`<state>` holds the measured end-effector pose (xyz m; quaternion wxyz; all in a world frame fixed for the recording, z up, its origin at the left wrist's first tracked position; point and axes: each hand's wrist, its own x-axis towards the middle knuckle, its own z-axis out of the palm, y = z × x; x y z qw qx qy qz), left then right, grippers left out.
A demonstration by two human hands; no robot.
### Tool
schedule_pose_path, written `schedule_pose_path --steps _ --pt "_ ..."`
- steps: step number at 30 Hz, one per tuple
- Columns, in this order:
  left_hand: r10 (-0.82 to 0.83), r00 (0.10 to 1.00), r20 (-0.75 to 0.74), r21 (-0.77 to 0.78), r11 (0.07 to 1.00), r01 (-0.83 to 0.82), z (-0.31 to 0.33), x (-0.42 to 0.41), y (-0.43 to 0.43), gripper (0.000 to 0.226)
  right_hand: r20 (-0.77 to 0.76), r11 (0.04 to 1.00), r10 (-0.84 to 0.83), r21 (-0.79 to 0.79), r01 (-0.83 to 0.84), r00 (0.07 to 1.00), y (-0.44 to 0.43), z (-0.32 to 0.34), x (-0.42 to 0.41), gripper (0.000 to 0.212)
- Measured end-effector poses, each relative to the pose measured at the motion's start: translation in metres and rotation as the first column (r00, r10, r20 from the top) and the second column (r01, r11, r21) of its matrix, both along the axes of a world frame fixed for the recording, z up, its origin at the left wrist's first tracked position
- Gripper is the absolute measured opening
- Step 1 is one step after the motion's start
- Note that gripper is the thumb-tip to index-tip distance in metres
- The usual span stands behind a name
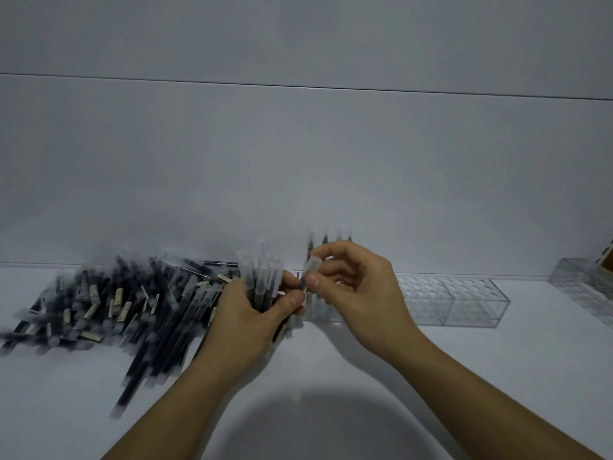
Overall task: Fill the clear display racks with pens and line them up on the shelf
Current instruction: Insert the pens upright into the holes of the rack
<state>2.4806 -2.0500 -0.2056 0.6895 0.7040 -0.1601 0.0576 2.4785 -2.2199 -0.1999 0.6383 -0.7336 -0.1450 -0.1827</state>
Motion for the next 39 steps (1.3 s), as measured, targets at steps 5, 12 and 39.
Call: schedule_pose_path --steps 5,12,39 --pt "0.035 0.999 0.034 -0.037 0.999 -0.033 0.000 -0.002 -0.004 0.009 0.063 0.995 -0.062 0.079 0.057 0.996 -0.014 0.004 -0.004 0.024" --pt "0.052 0.998 -0.034 -0.084 0.995 -0.055 -0.002 0.001 -0.003 0.025 0.185 0.954 -0.255 0.207 0.216 0.949 -0.046 0.024 -0.002 0.021" --pt "0.078 0.992 -0.097 -0.109 0.990 -0.088 -0.025 0.020 -0.001 0.017 0.485 0.823 -0.181 -0.402 0.402 0.856 -0.027 0.017 0.030 0.024"
